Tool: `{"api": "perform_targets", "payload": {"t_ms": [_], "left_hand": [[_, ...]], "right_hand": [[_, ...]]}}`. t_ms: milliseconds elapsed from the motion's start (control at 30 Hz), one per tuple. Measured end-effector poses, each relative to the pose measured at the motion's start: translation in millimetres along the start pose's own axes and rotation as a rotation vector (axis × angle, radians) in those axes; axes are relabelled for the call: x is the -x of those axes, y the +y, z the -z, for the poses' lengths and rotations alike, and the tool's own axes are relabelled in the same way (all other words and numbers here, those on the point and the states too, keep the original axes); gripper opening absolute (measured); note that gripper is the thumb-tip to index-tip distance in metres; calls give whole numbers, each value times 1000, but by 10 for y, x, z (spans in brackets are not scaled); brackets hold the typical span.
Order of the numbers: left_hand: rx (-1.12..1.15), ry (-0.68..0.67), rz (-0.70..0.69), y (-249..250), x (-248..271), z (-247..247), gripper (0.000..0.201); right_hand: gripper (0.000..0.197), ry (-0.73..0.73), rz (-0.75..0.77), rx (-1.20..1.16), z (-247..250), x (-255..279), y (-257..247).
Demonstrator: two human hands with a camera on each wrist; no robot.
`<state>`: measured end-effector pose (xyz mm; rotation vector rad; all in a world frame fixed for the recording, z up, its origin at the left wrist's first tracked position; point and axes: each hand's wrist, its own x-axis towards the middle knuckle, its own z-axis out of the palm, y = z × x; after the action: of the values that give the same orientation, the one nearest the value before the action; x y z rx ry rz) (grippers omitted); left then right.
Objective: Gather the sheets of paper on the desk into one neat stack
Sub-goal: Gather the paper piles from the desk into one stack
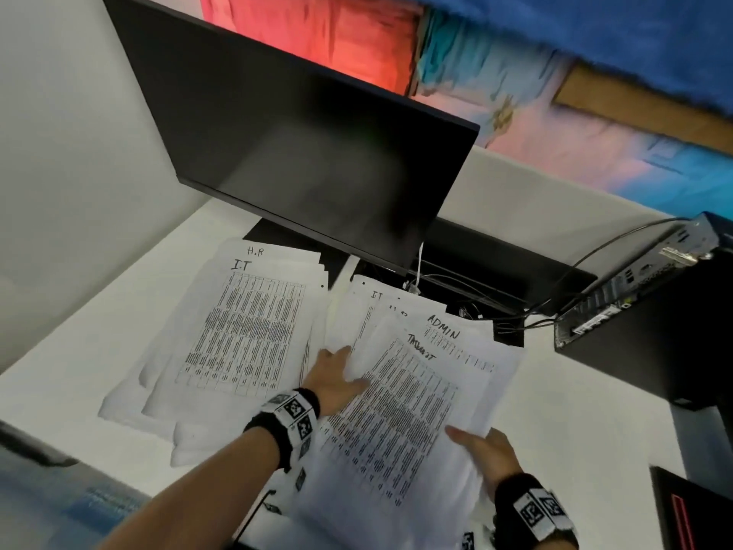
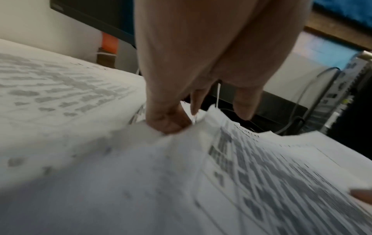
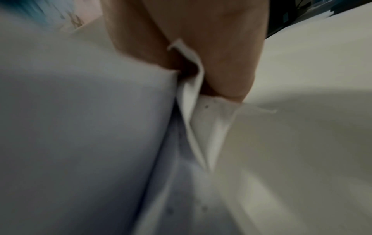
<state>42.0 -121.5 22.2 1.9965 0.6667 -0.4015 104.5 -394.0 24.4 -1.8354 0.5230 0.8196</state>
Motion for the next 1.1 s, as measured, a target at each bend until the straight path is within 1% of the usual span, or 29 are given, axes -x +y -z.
{"api": "perform_targets", "payload": {"t_ms": [33,100,133,167,200,233,267,333,400,433,500,600,633,700,733,766,800,833,866,900,933,966,1000,1033,1099], "left_hand": [[35,111,8,-41,-12,110,79],[45,349,38,-159,-19,437,65],[22,445,78,-246,-12,633,61],[-19,526,138,-349,4,848,62],[-88,598,218,-463,33,1071,65],[-178,652,304,-596,56,1285,70],[-263,687,385,-741,73,1483,78],[-355,684,496,-1075,102,1801,100],[-346,643,512,-1336,117,1996,112],[-337,610,506,-1435,103,2046,112],[-291,546,476,-1506,53,2089,106],[-62,432,426,-1502,-75,2053,102],[20,429,403,-1499,-129,2026,98],[180,413,377,-1448,-176,1958,71],[224,383,377,-1419,-194,1920,63],[235,351,378,-1400,-205,1898,64],[218,331,372,-1356,-176,1897,66],[201,343,346,-1316,-146,1923,65],[182,360,310,-1255,-95,1973,58],[150,379,251,-1185,-24,2036,45],[74,390,206,-1062,86,2127,28],[-40,409,150,-954,220,2229,18],[-161,446,97,-853,364,2339,15],[-226,487,37,-722,543,2447,16],[-231,568,-64,-567,853,2662,21]], "right_hand": [[102,3,7,8,-17,-8,1],[124,-26,-15,14,-61,-7,-19],[129,-39,-9,7,-76,-7,-17],[127,-29,-6,6,-99,29,-37],[119,-19,-11,0,-123,64,-72],[110,-3,-27,0,-148,91,-107],[104,-8,-12,-18,-142,84,-127],[100,-4,20,35,-163,119,-163],[99,14,32,94,-214,182,-198],[97,21,39,128,-250,222,-231],[93,27,33,155,-290,253,-268],[95,23,21,164,-369,303,-293],[95,21,-1,161,-398,322,-310],[87,27,-4,181,-437,362,-358],[81,15,-8,196,-439,354,-378],[76,6,-16,204,-450,373,-411],[71,0,-20,198,-471,404,-443],[69,3,-17,202,-509,454,-480],[67,2,-10,208,-527,467,-501],[65,9,-10,220,-552,499,-530],[62,13,-8,221,-579,532,-552],[61,19,2,232,-619,570,-571],[62,17,-2,229,-639,550,-559],[64,18,-1,224,-663,555,-556],[68,23,-3,210,-710,537,-543]]}}
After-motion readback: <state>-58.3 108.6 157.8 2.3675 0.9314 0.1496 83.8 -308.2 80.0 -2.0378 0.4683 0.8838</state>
